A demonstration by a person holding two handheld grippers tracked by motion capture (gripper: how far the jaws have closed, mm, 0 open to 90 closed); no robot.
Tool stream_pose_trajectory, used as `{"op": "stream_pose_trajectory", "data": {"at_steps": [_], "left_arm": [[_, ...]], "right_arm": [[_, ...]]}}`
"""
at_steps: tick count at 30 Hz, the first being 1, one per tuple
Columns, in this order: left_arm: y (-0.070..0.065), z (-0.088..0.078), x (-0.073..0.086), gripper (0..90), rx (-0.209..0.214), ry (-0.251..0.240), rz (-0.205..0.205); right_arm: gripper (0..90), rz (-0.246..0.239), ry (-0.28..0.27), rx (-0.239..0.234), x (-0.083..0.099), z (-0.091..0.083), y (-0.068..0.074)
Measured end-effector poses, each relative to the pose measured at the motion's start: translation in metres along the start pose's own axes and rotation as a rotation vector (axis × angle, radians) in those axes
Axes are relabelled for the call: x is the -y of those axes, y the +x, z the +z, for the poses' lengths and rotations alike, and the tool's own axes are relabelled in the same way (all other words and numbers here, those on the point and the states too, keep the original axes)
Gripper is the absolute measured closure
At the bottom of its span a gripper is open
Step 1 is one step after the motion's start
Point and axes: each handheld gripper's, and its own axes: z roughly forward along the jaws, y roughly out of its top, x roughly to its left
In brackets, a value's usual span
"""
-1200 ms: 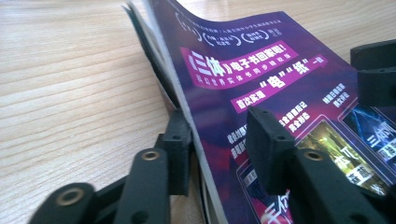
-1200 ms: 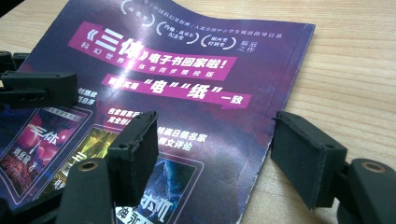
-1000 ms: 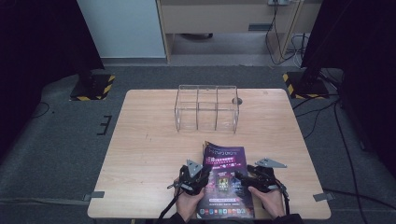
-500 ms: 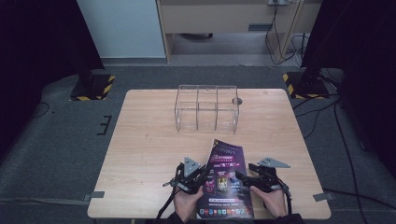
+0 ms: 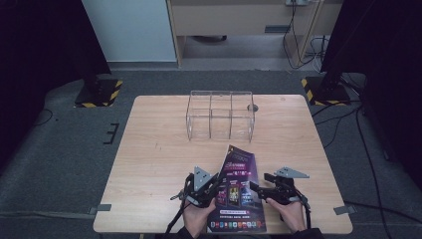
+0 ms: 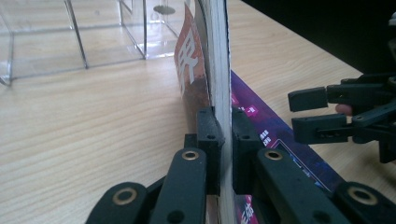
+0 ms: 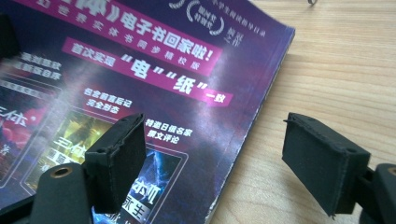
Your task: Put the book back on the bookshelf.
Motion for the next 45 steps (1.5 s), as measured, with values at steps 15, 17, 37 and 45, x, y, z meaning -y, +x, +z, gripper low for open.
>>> {"op": "stream_pose_trajectory", "data": {"at_steps": [15, 17, 37, 45], "left_arm": [[0.003, -0.017, -0.012, 84.7, -0.001, -0.070, 0.011], [0.003, -0.018, -0.013, 84.7, -0.003, -0.075, 0.016], [0.003, -0.018, -0.012, 84.7, 0.002, -0.086, 0.019], [0.004, -0.018, -0.011, 84.7, -0.013, -0.089, 0.018]], "right_arm": [[21.1, 0.002, 0.007, -0.054, -0.009, 0.015, 0.006], [20.9, 0.008, 0.019, -0.063, -0.008, 0.017, 0.006], [27.7, 0.071, 0.087, -0.230, -0.004, 0.027, 0.009], [43.2, 0.145, 0.068, -0.274, -0.009, 0.018, 0.008]]}}
